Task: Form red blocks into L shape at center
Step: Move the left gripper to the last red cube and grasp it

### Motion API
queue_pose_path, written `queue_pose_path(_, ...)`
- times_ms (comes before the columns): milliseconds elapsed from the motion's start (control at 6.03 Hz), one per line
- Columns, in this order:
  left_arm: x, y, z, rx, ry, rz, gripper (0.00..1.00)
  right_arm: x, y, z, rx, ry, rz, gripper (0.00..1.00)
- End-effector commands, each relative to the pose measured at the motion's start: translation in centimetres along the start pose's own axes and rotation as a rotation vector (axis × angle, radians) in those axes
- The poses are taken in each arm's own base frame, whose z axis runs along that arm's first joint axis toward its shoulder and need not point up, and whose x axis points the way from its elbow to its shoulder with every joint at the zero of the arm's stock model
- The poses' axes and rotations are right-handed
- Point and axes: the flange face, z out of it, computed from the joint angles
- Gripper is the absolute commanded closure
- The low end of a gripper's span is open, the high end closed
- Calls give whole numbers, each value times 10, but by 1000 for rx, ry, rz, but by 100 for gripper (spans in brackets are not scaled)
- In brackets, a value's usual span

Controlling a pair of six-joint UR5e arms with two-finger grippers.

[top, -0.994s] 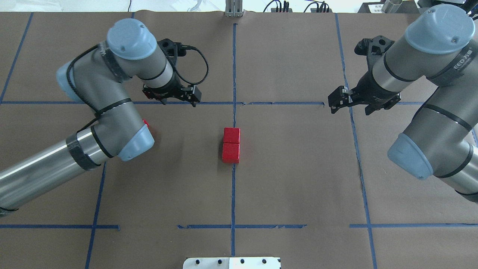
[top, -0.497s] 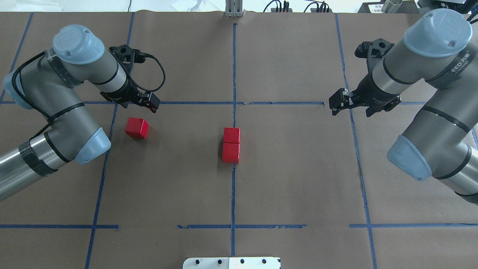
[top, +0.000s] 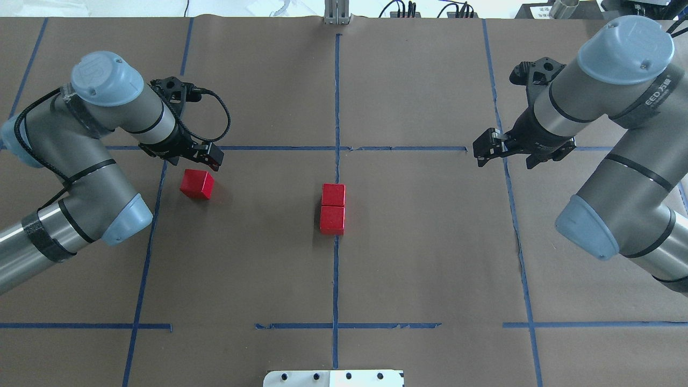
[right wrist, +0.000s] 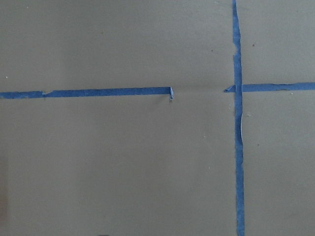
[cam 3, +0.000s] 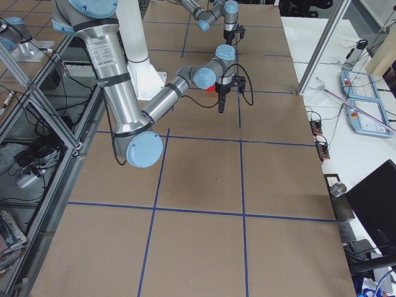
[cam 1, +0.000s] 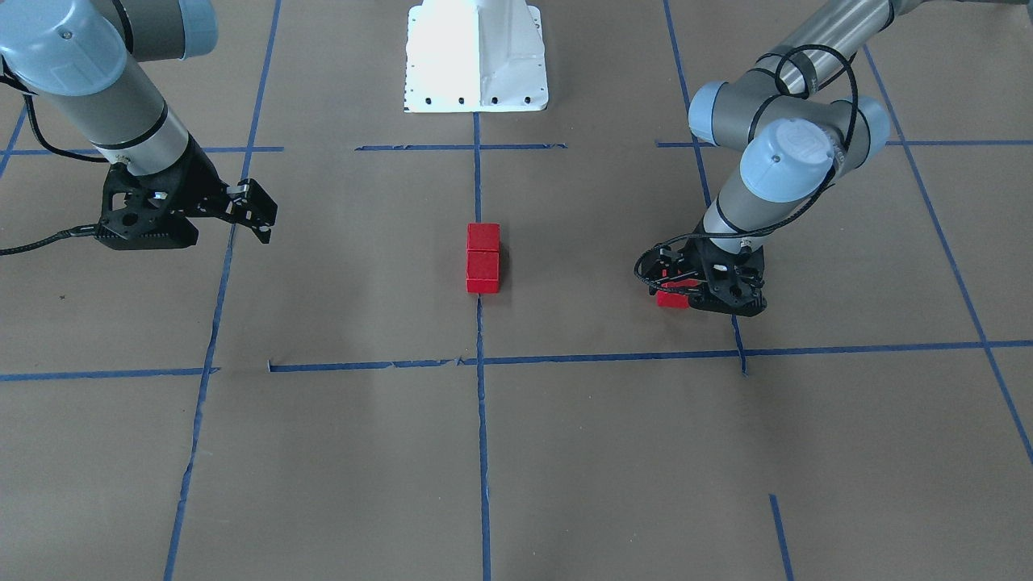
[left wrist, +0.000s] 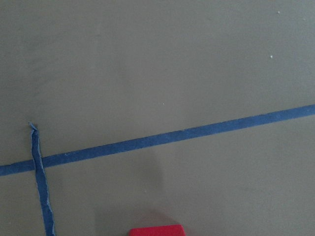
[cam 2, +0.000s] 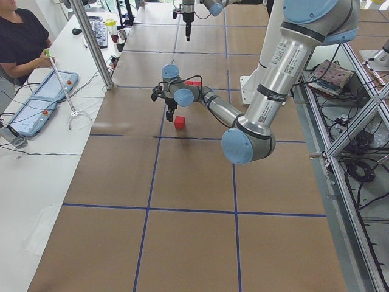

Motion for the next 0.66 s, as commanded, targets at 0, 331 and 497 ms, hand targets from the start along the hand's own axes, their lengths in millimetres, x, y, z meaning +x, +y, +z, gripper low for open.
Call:
queue_pose_path(0, 9, 11, 14, -19, -6, -54, 0, 0, 0, -1, -3, -4, -1, 0)
queue_pose_path(331, 6, 11, 16, -22, -12, -54, 0, 1, 0, 0, -5, -3, 0, 0)
queue_pose_path(497, 5, 11, 18, -25, -15, -56, 0, 1, 0, 0, -6, -2, 1, 0)
